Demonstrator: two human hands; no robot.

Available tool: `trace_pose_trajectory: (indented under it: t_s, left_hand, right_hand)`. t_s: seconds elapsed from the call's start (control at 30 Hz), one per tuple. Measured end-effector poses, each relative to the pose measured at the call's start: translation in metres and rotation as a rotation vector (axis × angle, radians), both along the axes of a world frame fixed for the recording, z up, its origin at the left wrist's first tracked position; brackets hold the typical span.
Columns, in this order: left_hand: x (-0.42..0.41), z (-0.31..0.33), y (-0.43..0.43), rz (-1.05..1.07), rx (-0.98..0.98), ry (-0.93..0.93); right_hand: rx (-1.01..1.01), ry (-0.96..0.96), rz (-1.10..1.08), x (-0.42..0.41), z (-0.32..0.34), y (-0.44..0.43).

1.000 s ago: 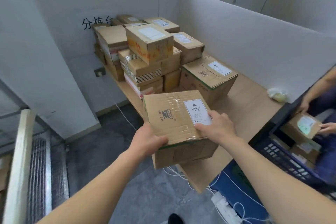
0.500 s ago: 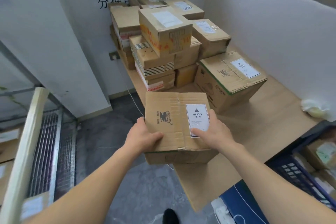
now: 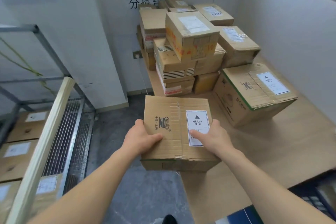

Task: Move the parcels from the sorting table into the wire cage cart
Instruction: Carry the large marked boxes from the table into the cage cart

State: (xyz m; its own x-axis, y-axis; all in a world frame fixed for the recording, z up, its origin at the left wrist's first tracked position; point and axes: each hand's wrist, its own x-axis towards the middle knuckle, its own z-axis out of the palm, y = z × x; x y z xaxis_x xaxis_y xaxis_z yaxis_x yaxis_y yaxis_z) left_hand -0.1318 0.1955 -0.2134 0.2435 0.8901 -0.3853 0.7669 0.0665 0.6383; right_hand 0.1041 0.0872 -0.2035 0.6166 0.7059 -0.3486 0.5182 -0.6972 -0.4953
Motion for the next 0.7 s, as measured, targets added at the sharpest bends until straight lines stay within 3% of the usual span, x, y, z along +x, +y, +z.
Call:
trace_pose_trajectory:
  t_s: [0.27, 0.7]
  left_hand:
    - [-0.100, 0.011, 0.004, 0.136, 0.031, 0.022]
    - [-0.314, 0.043, 0.031, 0.455, 0.137, -0.072]
  right_hand:
    - [0.009, 0.041, 0.125, -0.090, 0.006, 0.039]
    - [0.147, 0.051, 0.524, -0.294, 0.043, 0.151]
